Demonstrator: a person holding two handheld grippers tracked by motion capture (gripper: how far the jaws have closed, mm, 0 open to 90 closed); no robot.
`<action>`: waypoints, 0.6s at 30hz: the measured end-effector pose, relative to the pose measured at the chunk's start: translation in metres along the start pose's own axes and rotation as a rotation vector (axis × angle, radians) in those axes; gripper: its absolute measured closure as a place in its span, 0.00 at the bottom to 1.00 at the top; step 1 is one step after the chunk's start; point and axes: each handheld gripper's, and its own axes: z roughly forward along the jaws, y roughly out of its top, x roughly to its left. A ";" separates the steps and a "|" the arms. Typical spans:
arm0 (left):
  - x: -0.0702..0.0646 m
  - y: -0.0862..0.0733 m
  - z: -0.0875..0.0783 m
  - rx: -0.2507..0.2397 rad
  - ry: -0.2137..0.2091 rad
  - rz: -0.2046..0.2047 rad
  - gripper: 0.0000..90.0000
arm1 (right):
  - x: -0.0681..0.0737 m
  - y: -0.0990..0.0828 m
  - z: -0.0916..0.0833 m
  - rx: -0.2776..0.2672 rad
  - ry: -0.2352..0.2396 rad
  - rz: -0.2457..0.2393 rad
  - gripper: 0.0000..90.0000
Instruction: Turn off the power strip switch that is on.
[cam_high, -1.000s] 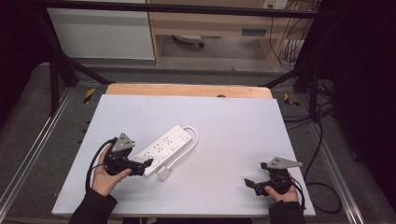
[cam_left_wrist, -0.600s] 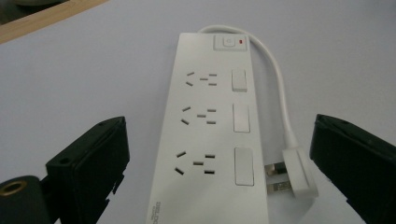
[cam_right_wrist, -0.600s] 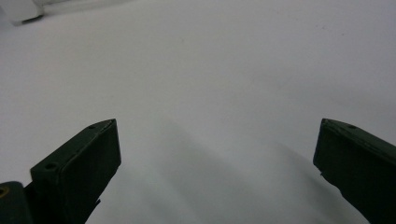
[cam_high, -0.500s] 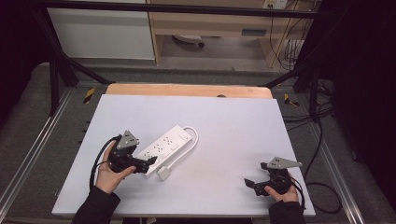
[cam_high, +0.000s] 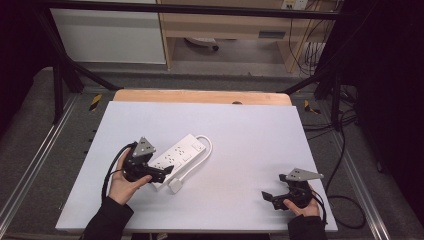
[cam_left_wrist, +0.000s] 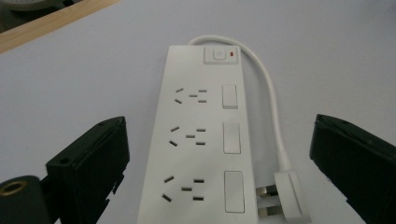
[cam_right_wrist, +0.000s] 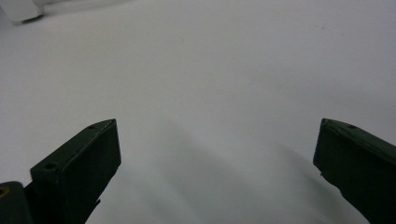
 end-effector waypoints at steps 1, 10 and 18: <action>0.000 0.001 0.001 0.002 0.000 0.002 0.05 | 0.000 0.000 0.000 0.001 -0.001 -0.002 0.01; -0.002 0.005 0.007 0.004 0.001 0.002 0.05 | 0.000 0.000 0.000 0.001 0.000 -0.005 0.01; -0.003 0.008 0.014 0.007 -0.001 0.003 0.06 | 0.000 0.000 0.000 0.000 -0.001 -0.004 0.01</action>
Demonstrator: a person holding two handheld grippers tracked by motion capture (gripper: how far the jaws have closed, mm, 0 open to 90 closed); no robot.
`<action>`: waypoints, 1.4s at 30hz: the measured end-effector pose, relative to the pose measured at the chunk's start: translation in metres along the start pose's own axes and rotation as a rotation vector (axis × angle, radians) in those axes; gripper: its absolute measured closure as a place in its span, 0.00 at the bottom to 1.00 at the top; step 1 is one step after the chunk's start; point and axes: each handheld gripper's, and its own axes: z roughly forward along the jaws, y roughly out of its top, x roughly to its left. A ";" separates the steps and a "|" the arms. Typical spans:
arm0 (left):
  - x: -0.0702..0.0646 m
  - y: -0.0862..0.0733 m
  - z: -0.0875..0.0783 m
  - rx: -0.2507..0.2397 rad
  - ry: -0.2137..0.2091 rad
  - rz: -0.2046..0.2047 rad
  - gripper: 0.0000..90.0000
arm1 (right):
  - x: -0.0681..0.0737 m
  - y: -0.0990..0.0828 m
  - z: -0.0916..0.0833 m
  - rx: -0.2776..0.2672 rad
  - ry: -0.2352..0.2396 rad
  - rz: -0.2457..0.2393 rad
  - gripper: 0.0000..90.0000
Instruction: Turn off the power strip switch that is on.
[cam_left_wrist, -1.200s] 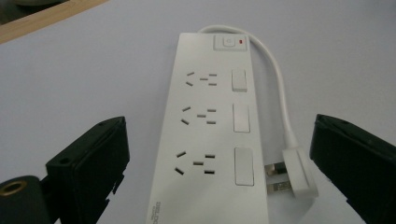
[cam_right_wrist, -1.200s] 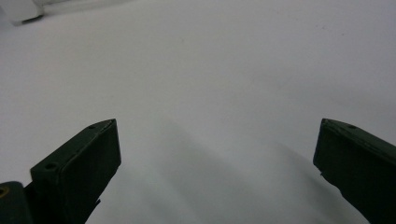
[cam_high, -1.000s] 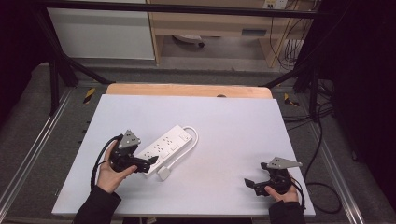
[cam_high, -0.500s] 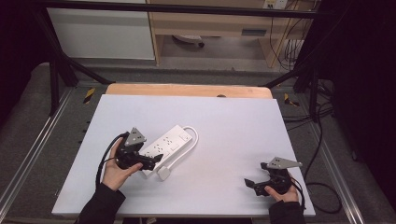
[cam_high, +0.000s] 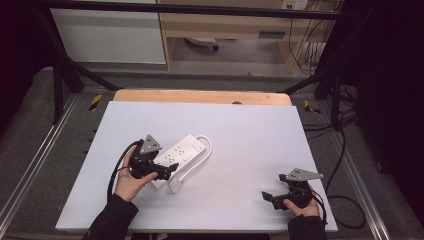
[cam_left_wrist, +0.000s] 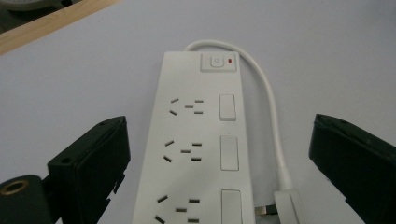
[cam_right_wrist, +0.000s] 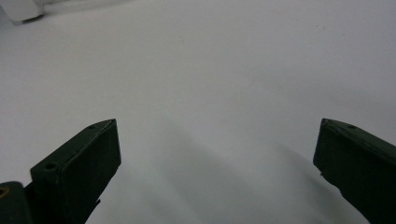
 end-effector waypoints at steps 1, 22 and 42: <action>0.000 0.000 0.001 0.002 0.000 0.001 0.06 | 0.000 0.000 0.000 0.000 0.000 0.000 0.01; -0.007 0.008 0.020 0.020 -0.005 0.005 0.07 | 0.000 0.000 0.000 0.001 0.001 -0.002 0.01; -0.007 0.011 0.036 0.024 0.005 -0.020 0.14 | 0.000 0.000 0.000 0.002 0.003 0.003 0.01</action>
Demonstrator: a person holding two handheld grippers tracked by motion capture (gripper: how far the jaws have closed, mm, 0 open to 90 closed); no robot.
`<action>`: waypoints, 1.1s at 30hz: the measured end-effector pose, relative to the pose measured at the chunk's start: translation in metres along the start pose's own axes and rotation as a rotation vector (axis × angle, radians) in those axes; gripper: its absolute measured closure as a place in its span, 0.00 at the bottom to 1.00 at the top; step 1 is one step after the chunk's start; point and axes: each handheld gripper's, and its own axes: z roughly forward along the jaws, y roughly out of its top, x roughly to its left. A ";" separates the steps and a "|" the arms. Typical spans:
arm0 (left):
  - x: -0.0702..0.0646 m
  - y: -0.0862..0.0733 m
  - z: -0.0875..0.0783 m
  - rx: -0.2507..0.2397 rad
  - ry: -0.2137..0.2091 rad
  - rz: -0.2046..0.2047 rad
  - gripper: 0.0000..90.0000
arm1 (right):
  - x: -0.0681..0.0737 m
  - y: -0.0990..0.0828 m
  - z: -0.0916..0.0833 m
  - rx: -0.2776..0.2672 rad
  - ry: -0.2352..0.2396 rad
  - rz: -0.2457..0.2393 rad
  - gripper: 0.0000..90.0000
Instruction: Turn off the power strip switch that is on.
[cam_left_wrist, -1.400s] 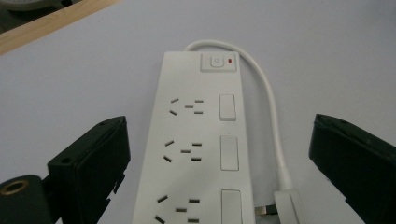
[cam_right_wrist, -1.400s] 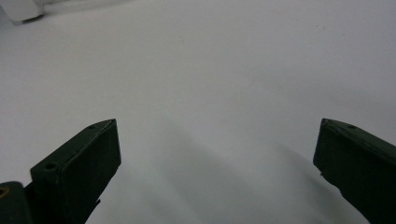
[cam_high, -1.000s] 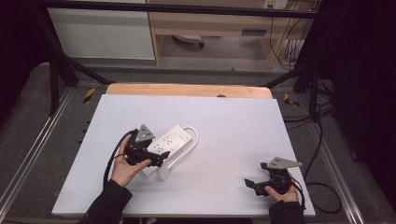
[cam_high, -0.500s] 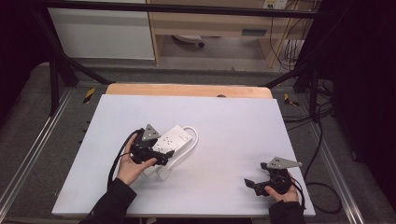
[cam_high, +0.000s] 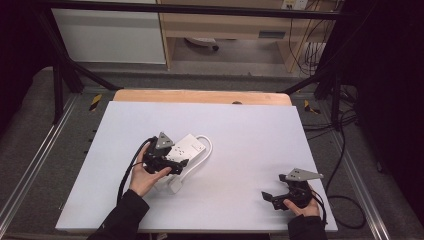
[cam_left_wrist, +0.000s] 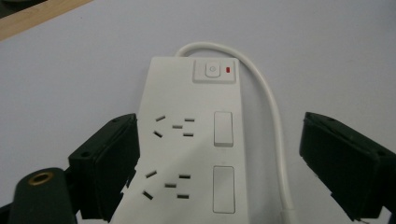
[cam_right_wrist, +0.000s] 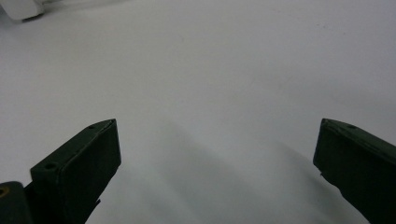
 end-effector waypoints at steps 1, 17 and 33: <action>0.000 0.000 0.001 0.001 0.001 0.002 0.15 | 0.000 0.000 0.000 0.000 0.000 -0.002 0.01; -0.006 0.002 0.012 0.011 0.009 0.011 0.29 | 0.000 0.000 0.000 0.001 -0.001 -0.004 0.01; -0.009 0.001 0.018 0.003 -0.033 0.001 0.52 | 0.000 0.000 0.000 0.002 -0.002 -0.002 0.01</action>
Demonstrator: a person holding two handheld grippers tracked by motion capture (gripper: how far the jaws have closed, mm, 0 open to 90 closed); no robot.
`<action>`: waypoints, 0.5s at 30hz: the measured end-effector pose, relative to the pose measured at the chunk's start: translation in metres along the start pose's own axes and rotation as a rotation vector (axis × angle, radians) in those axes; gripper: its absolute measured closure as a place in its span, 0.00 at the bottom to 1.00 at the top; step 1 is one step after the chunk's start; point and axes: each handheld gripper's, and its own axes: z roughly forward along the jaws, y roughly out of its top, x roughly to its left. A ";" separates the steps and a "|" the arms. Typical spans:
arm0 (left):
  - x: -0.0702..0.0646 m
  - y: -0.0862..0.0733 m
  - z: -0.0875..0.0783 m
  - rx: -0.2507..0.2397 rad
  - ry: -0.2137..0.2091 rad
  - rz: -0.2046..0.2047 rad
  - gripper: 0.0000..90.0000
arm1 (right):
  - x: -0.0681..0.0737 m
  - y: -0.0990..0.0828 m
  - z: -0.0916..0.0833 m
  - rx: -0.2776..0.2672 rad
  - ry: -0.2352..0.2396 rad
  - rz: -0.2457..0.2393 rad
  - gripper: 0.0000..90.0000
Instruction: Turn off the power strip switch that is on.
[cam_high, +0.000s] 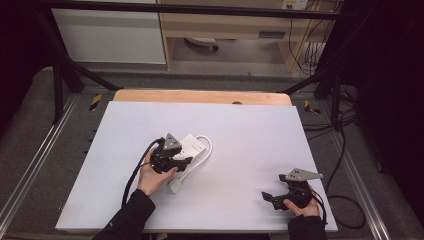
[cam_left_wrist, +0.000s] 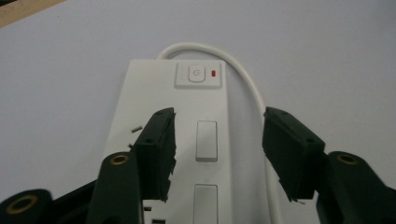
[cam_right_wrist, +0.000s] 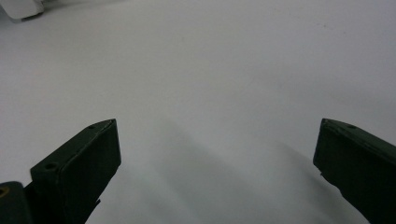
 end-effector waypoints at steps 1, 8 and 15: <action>0.000 0.000 0.000 0.001 -0.002 0.000 0.54 | 0.000 0.000 0.000 0.001 0.000 -0.002 0.01; 0.000 -0.002 0.004 0.005 0.001 -0.002 0.64 | 0.000 0.000 0.000 0.000 0.000 -0.005 0.01; 0.001 -0.002 0.007 0.003 0.005 -0.017 0.77 | 0.000 0.000 0.000 0.001 0.000 -0.007 0.01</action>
